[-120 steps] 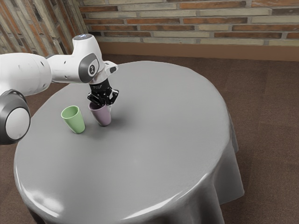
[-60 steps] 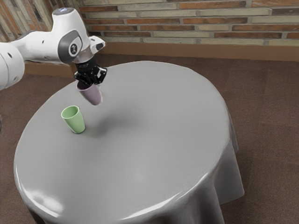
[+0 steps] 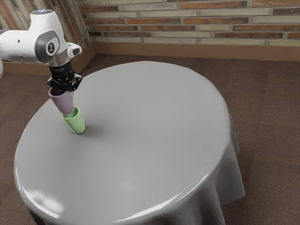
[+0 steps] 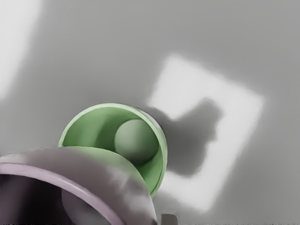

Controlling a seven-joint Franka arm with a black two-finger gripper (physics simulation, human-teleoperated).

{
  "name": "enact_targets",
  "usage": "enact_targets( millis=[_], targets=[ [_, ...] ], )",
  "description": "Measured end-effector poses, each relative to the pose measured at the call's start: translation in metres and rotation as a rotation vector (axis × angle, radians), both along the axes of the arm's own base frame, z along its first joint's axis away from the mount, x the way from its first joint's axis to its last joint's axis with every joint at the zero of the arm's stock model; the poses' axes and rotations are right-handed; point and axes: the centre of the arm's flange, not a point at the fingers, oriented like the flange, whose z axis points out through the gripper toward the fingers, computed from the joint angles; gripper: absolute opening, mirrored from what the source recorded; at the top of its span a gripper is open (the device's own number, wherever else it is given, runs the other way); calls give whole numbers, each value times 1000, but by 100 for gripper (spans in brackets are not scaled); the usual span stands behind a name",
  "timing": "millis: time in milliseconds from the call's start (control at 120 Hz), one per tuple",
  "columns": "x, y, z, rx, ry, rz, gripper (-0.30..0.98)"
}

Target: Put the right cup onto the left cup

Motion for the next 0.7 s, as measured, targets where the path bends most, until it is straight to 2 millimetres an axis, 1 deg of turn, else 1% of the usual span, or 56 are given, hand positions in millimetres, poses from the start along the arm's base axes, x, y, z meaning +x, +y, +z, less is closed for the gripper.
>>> enact_targets(
  millis=[192, 367, 458, 567, 700],
  targets=[
    [5, -1, -6, 2, 5, 7, -9],
    [5, 9, -7, 1, -2, 27, -9],
    [8, 9, -10, 2, -5, 28, -9],
    [10, 15, -14, 4, -11, 38, -9],
    [17, 17, -17, 10, -20, 40, -9]
  ],
)
